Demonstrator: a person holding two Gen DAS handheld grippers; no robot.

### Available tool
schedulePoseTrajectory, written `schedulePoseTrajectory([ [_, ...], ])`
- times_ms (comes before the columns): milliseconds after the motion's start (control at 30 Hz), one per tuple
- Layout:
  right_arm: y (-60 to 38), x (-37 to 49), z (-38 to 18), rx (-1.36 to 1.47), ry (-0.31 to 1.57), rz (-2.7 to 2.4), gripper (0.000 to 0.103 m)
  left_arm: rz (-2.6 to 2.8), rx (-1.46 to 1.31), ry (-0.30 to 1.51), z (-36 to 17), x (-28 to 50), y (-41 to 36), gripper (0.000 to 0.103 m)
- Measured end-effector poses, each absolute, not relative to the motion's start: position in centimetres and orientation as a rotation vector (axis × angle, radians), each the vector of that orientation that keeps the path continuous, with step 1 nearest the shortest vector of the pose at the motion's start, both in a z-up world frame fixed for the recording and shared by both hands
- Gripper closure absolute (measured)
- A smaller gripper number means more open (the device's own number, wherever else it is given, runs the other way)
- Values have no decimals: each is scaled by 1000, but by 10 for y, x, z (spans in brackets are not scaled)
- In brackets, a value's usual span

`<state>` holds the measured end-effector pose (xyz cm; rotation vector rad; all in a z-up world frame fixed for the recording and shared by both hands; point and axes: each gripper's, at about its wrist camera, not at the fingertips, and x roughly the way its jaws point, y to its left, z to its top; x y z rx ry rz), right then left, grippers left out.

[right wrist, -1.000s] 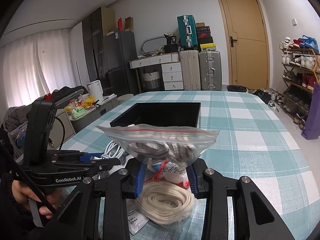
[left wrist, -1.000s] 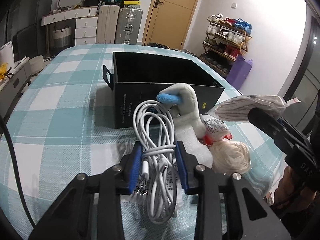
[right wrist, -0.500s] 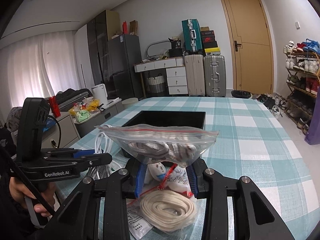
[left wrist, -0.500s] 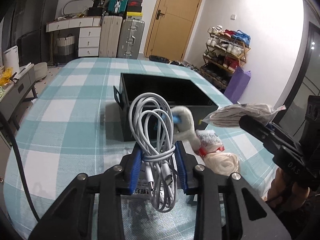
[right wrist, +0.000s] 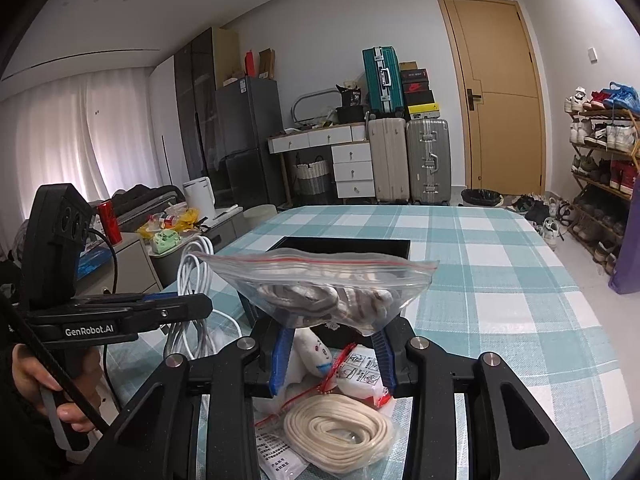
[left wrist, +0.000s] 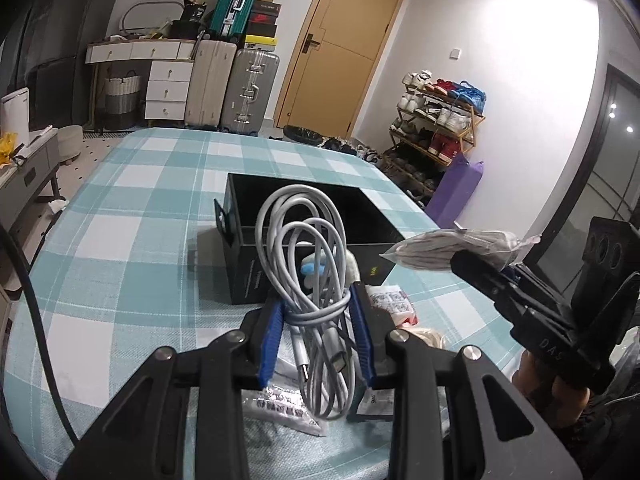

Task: Organize soft objects
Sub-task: 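Lift the zip bag with the right gripper while the left gripper grasps the white cable, then lower the white cable and zip bag into the black box and release both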

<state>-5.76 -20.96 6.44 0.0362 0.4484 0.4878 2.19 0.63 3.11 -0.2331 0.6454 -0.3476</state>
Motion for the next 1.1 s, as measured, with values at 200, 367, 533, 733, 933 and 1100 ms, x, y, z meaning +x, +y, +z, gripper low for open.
schedulePoseTrajectory([
  [200, -209, -54, 67, 38, 442, 491, 67, -345, -219, 634, 39, 29, 2, 73],
  [367, -210, -49, 70, 45, 437, 500, 67, -346, -216, 614, 49, 38, 0, 73],
  [533, -208, -43, 74, 51, 435, 512, 67, -336, -224, 594, 60, 47, 3, 73],
  [733, -205, -33, 80, 53, 441, 515, 67, -316, -226, 582, 67, 61, 3, 73],
  [933, -198, -18, 84, 41, 463, 512, 67, -294, -220, 586, 67, 83, 2, 73],
  [1100, -195, -5, 82, 32, 494, 507, 67, -287, -215, 601, 64, 103, 2, 73],
])
